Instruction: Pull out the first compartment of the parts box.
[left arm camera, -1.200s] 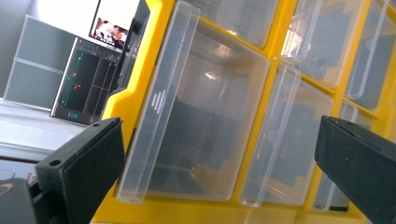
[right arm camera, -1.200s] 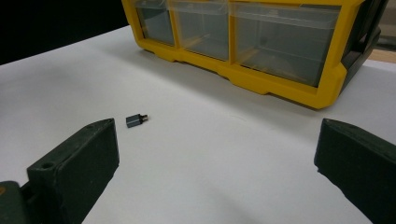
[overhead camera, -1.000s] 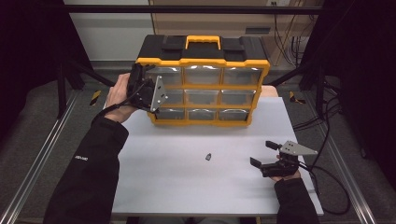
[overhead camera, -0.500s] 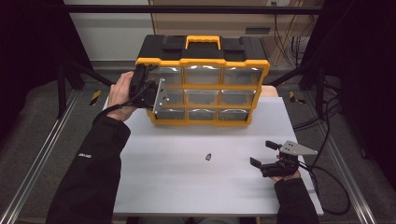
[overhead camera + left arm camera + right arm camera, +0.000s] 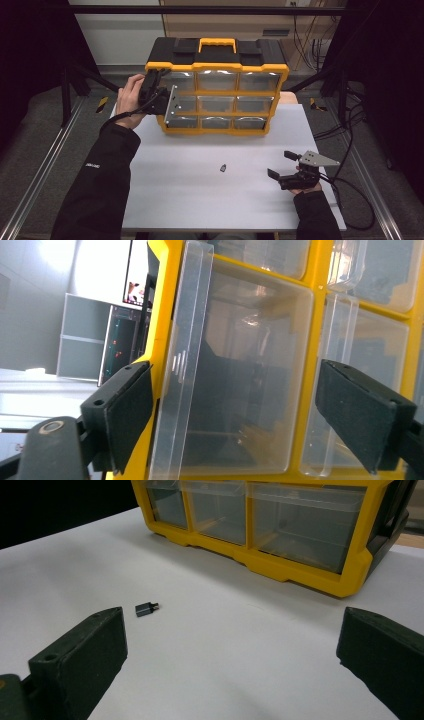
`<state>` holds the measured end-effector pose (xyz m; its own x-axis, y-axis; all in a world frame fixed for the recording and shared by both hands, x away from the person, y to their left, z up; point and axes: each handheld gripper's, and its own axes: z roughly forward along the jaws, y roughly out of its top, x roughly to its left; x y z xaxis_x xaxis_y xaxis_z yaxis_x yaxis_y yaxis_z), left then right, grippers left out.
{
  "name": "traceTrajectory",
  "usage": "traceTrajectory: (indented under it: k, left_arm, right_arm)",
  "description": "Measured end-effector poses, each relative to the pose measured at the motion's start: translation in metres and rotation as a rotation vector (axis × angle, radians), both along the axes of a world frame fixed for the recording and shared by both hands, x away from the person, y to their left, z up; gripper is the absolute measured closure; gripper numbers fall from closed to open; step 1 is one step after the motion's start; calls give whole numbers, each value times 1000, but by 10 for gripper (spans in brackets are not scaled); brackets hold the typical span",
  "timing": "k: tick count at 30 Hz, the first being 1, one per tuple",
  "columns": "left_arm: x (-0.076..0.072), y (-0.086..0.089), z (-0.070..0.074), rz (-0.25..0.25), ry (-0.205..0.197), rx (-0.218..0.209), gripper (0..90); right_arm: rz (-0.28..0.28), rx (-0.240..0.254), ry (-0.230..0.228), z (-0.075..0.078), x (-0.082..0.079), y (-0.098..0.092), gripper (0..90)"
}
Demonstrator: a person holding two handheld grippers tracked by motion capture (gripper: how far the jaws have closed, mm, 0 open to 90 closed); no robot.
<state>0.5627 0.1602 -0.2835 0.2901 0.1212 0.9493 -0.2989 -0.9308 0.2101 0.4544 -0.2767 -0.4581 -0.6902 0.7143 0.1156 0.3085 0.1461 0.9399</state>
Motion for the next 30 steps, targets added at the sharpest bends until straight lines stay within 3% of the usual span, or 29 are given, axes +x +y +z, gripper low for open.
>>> traceTrajectory:
  k: [13, 30]
  left_arm:
    - [0, 1, -5, -1, -66, 53, 252]
    - [-2, 4, -4, -6, -132, 69, 421]
  right_arm:
    - [-1, -2, -3, 0, 0, 0, 4]
    - [-3, -4, -5, 0, 0, 0, 4]
